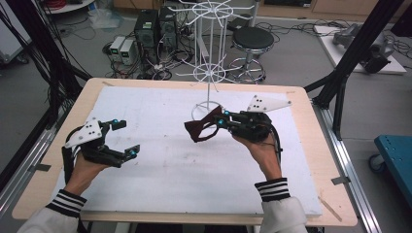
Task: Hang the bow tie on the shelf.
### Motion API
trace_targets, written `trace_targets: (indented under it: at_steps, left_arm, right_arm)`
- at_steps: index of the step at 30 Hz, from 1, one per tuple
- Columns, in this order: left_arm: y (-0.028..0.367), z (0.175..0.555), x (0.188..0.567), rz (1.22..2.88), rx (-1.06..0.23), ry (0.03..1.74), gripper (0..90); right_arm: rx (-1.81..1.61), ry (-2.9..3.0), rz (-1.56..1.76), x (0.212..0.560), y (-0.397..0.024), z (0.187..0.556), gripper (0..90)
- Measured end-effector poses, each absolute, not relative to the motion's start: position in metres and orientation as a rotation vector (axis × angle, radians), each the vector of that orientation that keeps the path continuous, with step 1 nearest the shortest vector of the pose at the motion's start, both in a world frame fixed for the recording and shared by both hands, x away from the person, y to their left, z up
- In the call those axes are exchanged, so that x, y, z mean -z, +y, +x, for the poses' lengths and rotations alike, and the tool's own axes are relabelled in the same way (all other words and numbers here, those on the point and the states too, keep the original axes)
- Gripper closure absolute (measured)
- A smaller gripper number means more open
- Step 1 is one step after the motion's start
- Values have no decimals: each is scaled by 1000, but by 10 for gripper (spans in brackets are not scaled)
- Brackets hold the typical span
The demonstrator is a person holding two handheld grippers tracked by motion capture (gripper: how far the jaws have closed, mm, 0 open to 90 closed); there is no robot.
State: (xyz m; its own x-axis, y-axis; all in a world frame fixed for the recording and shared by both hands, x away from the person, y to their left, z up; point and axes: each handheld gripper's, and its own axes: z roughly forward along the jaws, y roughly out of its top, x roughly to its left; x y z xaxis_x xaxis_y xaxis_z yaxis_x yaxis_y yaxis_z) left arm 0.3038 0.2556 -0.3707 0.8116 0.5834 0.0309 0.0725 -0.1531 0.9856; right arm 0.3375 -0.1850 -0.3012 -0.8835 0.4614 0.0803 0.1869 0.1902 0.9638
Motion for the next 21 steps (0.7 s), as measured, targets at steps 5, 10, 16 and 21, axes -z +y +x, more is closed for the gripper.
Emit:
trace_targets:
  at_steps: [5, 10, 16, 21]
  left_arm:
    - [262, 297, 378, 1671, -485, 515, 17]
    - [273, 289, 392, 1631, -483, 540, 17]
    - [276, 283, 402, 1606, -481, 560, 17]
    - [276, 279, 409, 1617, -514, 573, 17]
  right_arm:
    - [-1742, 2219, 635, 297, -186, 338, 823]
    - [-1722, 2193, 666, 294, -191, 339, 823]
    - [-1682, 2170, 694, 285, -191, 342, 823]
    - [-1657, 2151, 717, 278, -190, 348, 823]
